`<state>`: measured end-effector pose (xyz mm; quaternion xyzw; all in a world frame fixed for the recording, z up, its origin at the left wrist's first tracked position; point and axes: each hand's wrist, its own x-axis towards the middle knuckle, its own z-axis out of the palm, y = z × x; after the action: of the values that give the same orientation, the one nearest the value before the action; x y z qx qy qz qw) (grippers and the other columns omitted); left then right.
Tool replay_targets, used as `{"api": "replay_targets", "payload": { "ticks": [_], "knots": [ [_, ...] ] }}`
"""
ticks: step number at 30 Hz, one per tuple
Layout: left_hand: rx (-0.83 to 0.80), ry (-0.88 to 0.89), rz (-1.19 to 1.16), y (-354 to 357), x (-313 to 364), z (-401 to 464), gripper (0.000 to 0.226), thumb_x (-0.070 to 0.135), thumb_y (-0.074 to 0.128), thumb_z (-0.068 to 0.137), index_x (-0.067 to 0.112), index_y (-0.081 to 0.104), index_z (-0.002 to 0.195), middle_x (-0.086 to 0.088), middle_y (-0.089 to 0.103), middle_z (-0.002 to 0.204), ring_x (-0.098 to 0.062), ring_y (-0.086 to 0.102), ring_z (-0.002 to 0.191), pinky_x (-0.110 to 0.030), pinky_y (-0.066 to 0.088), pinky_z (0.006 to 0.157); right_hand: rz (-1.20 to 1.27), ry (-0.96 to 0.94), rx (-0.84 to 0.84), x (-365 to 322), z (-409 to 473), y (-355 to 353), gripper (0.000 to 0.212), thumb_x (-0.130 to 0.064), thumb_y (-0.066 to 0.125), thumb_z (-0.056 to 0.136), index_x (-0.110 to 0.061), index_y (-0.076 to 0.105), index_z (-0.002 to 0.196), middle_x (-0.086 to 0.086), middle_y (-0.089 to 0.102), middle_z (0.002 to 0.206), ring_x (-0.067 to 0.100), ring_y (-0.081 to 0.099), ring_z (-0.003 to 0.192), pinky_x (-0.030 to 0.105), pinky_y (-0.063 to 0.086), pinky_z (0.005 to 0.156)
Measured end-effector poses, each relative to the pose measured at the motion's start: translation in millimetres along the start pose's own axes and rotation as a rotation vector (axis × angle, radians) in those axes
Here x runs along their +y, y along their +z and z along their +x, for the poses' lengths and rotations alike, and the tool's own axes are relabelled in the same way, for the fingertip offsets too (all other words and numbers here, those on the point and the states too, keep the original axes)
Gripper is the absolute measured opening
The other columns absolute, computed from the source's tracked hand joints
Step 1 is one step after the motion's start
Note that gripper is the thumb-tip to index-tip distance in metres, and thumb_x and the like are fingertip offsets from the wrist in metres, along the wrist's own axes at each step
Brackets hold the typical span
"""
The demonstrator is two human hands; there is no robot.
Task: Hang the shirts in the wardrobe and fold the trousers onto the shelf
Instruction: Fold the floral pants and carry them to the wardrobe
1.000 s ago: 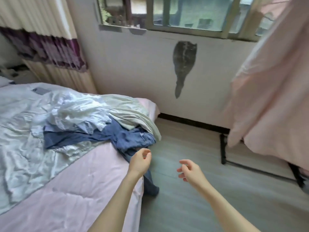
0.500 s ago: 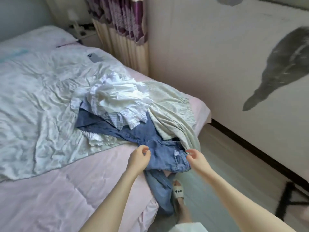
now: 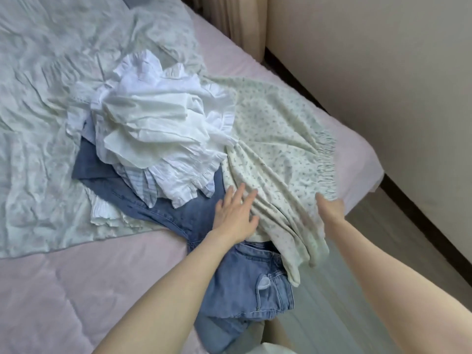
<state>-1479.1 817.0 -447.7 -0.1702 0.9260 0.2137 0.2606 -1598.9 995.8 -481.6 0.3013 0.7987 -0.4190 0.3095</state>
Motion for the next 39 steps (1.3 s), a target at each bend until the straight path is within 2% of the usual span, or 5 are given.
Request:
{"api": "replay_targets", "payload": {
  "ticks": [4,10,15,22,39],
  "knots": [
    [-0.197,-0.014,0.029,17,3,32,0.068,0.043,0.041,0.095,0.035,0.000,0.148,0.001,-0.020,0.156,-0.027,-0.018,0.142,-0.050,0.004,0.115,0.315,0.314,-0.087,-7,29,9,0.074,-0.036,0.060,0.088,-0.007,0.022,0.144,0.012,0.040,0.141,0.033,0.043,0.127,0.041,0.038,0.102],
    [-0.274,-0.034,-0.002,16,1,37,0.068,0.039,0.042,0.095,0.037,-0.002,0.148,0.002,-0.022,0.155,-0.027,-0.020,0.142,-0.051,0.010,0.114,0.463,0.320,0.039,-14,18,15,0.018,-0.020,0.063,0.085,-0.012,0.049,0.093,0.000,0.044,0.063,0.014,0.037,0.049,0.020,0.032,0.039],
    [-0.260,-0.035,-0.102,-10,-2,20,0.060,0.030,0.039,0.098,0.029,0.009,0.149,-0.004,-0.007,0.158,-0.026,-0.005,0.145,-0.049,0.021,0.114,0.272,-0.260,0.062,-29,-40,14,0.039,-0.013,0.048,0.087,-0.014,0.048,0.126,-0.002,0.060,0.108,0.006,0.057,0.084,0.022,0.047,0.066],
    [0.032,0.042,-0.489,-83,0,-33,0.050,0.028,0.042,0.097,0.018,0.028,0.144,-0.009,0.033,0.145,-0.021,0.046,0.119,-0.026,0.036,0.092,-0.025,-0.837,-0.007,-64,-153,-23,0.013,-0.006,0.051,0.090,-0.015,0.058,0.097,-0.007,0.062,0.087,0.017,0.058,0.085,0.035,0.048,0.073],
    [0.596,0.654,-0.694,-343,-3,-276,0.081,0.029,0.074,0.077,0.036,0.025,0.142,0.023,0.030,0.135,0.004,0.031,0.122,-0.022,0.033,0.097,-0.407,-1.924,0.518,-208,-490,-118,0.015,0.007,0.060,0.078,-0.003,0.051,0.084,0.001,0.042,0.078,0.019,0.039,0.077,0.025,0.021,0.065]
  ]
}}
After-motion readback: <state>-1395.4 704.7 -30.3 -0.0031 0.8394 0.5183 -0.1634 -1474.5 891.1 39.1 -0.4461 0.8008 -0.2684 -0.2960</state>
